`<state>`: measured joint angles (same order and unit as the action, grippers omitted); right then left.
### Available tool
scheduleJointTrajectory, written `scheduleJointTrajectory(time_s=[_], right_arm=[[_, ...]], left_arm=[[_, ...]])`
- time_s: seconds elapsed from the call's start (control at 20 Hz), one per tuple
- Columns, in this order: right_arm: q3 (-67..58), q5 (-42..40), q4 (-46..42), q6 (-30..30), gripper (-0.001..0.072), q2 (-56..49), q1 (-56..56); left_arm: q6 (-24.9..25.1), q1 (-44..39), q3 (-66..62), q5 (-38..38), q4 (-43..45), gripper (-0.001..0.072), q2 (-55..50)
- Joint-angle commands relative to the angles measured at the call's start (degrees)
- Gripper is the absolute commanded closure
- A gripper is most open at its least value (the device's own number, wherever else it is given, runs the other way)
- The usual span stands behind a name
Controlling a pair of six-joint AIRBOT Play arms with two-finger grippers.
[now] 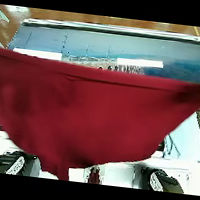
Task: Fold the shirts.
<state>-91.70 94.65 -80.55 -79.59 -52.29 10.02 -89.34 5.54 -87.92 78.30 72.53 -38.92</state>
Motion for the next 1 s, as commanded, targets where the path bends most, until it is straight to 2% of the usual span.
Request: scheduleJointTrajectory(time_s=[0.0,0.1,0.25,0.4,0.55,0.65,0.8,0.95], right_arm=[[13.20,-6.75,-0.61,-1.18,0.0647,-8.92,0.02],[15.82,-19.06,1.62,-0.02,0.0648,-17.40,-0.35],[15.47,-45.11,6.86,2.21,0.0648,-29.86,-4.37],[11.91,-59.47,6.93,3.85,0.0648,-39.10,-10.97],[10.75,-72.46,5.95,3.91,0.0648,-44.78,-15.23],[10.75,-77.11,6.12,1.66,0.0648,-47.71,-15.52],[10.75,-77.99,6.10,-0.13,0.0647,-50.69,-14.25],[10.75,-77.81,6.12,-0.39,0.0648,-51.87,-14.01]], left_arm=[[-2.25,0.04,18.10,-5.03,1.22,0.0670,-4.76],[-4.17,0.02,24.44,-19.65,-1.81,0.0671,-11.89],[-0.70,0.02,22.93,-36.61,-9.90,0.0671,-28.00],[0.92,0.02,16.70,-39.71,-11.08,0.0671,-43.04],[1.75,-1.16,11.85,-40.87,-11.06,0.0671,-51.71],[2.01,-2.23,11.43,-46.05,-11.06,0.0671,-53.83],[6.40,-2.80,11.43,-53.37,-11.06,0.0671,-54.99],[6.62,-2.40,11.43,-52.52,-11.08,0.0671,-56.63]])
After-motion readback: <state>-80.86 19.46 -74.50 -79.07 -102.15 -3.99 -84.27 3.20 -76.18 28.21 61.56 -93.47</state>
